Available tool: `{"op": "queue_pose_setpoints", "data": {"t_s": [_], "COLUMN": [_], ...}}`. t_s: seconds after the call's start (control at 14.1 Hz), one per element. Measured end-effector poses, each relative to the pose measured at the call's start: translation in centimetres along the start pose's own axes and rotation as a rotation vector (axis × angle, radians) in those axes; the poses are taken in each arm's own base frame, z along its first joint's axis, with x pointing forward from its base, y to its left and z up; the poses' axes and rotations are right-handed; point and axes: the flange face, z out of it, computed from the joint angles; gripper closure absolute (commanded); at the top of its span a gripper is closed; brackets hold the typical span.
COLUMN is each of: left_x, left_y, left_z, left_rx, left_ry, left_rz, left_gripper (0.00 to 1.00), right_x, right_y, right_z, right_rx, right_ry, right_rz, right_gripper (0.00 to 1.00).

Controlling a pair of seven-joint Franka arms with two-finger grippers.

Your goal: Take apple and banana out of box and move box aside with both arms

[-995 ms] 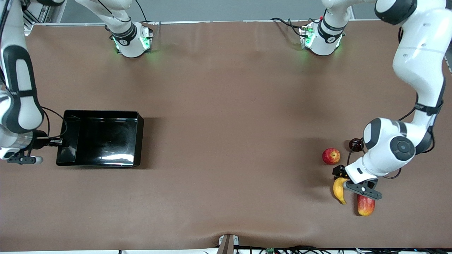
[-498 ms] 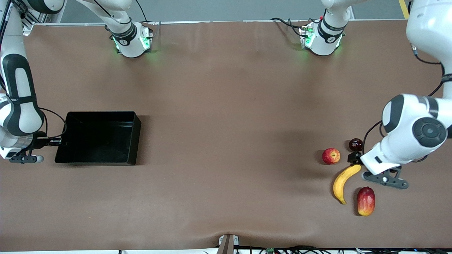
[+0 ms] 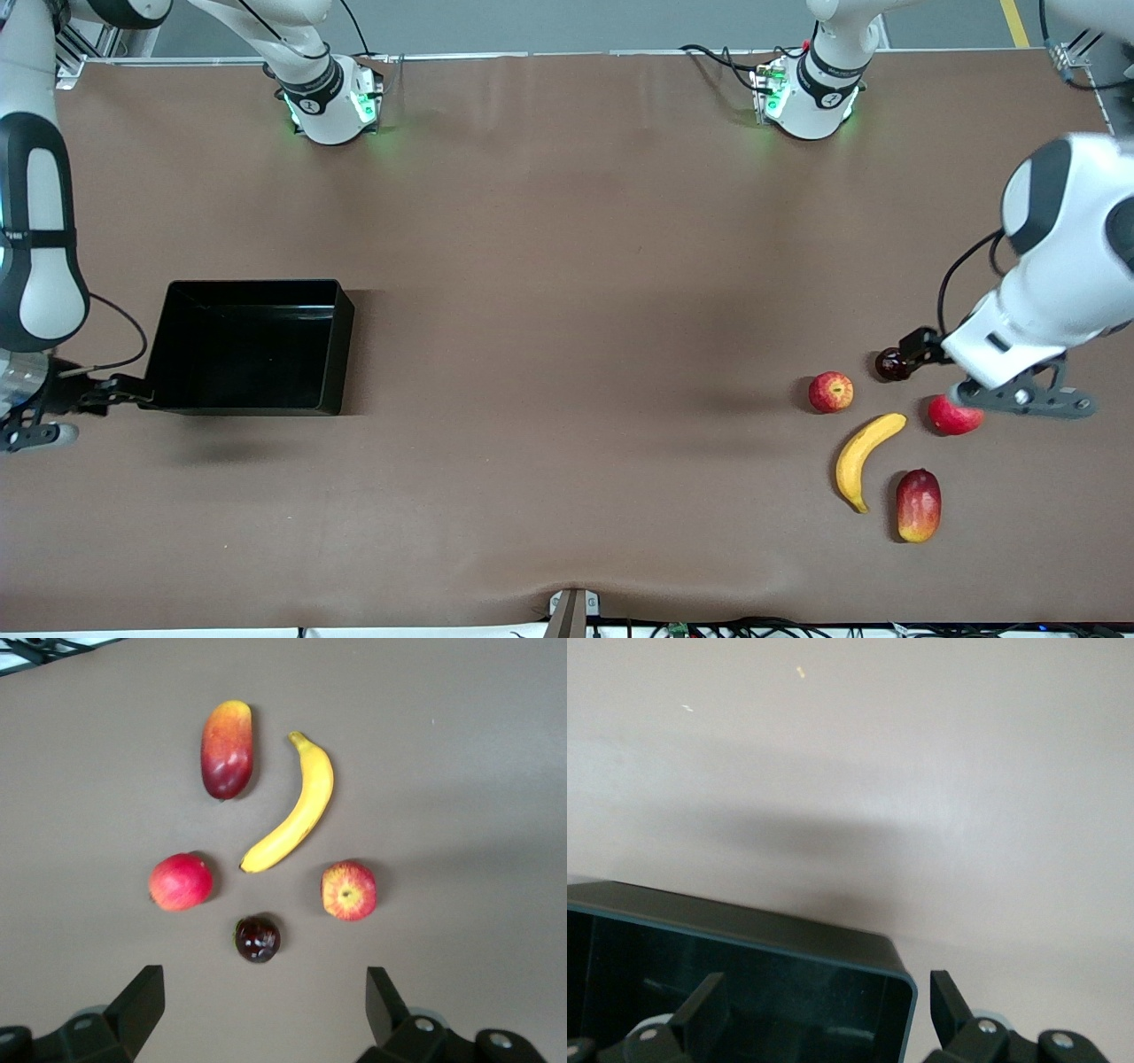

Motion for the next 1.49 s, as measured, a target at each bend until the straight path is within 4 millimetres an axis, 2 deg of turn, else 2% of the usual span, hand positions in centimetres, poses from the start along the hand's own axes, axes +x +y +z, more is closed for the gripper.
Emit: {"op": "queue_pose_setpoints", "data": {"t_s": [0.14,0.36,0.57,0.71,0.78,0.92,1.07,1.21,1.35,1.49], "left_x": [-1.1,-2.6,-4.4,-5.6,-6.4,-7.7,-8.9,-10.2,-11.4,-12.3], "left_y": [0.2,0.5,0.3,-0.9,-1.2,-1.0,-0.2,0.3,0.5,0.6], "left_z": [-2.8,-6.1,-9.0,-10.8,-11.5,-12.8,-13.9,-14.2,-14.2,-14.3], "left_rx": [-0.018,-0.014,-0.092,-0.102,-0.101,-0.102,-0.095,-0.088,-0.082,-0.078], "left_ry": [0.012,0.026,0.027,0.033,0.02,0.008,0.012,0.01,0.004,0.001], "left_rz": [-0.018,-0.029,-0.076,-0.114,-0.123,-0.124,-0.113,-0.107,-0.108,-0.108], "left_gripper": [0.0,0.0,0.0,0.0,0.0,0.0,0.0,0.0,0.0,0.0], "right_x": [2.5,4.5,4.8,4.3,3.6,0.9,-2.4,-5.4,-8.6,-11.1], "right_y": [-3.0,-5.1,-6.5,-8.9,-10.2,-12.1,-13.4,-15.7,-17.7,-18.3], "right_z": [-3.5,-7.5,-10.8,-13.6,-15.6,-19.7,-23.7,-27.3,-29.5,-30.3], "right_rx": [-0.061,-0.094,-0.068,-0.031,-0.016,0.009,0.032,0.04,0.046,0.053], "right_ry": [0.018,0.071,0.034,-0.013,-0.038,-0.111,-0.171,-0.172,-0.162,-0.162], "right_rz": [-0.082,-0.124,-0.132,-0.035,0.048,0.15,0.17,0.155,0.143,0.141], "right_gripper": [0.0,0.0,0.0,0.0,0.0,0.0,0.0,0.0,0.0,0.0]}}
